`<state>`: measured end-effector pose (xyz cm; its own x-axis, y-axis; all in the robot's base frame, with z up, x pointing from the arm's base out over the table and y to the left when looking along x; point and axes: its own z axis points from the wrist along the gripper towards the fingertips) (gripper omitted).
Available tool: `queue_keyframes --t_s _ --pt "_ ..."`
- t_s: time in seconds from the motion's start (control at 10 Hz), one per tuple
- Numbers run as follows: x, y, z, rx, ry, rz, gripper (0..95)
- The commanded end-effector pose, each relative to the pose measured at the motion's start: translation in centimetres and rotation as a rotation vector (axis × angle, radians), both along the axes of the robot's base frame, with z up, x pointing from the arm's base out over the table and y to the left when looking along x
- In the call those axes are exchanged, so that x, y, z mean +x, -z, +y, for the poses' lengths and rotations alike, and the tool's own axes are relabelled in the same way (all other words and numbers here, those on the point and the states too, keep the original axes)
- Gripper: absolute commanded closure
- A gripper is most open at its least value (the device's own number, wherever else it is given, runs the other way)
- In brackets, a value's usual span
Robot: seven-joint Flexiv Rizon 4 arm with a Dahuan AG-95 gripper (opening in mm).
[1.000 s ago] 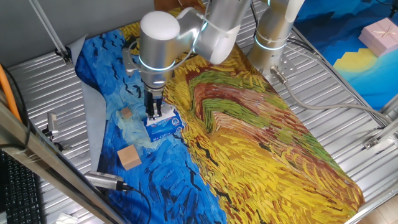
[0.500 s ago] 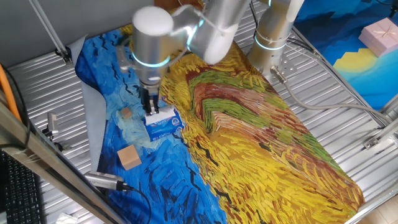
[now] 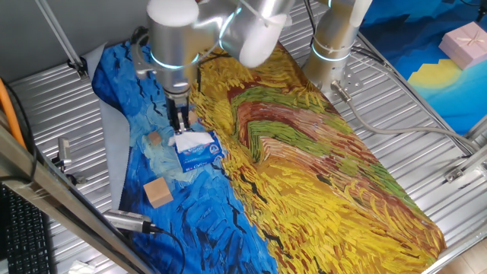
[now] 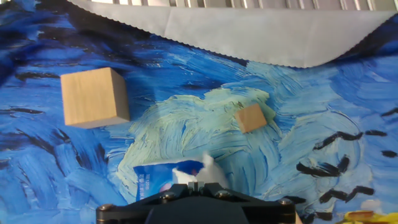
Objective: Pull out a napkin
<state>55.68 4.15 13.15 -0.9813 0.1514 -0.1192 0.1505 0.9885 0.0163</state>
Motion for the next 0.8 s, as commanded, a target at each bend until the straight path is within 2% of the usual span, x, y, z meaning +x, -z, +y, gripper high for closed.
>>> queue_keyframes --t_s 0.1,0.2,0.3,0.8 --pt "0.0 -0.9 0.0 0.009 -0.003 0.012 95.0" --pt "-0.2 -1.9 0.0 0.018 -0.001 0.023 95.0" --pt "-0.4 -2.4 0.0 0.025 0.003 0.031 95.0" --pt "-0.8 -4.0 1.3 0.028 0.023 0.039 95.0"
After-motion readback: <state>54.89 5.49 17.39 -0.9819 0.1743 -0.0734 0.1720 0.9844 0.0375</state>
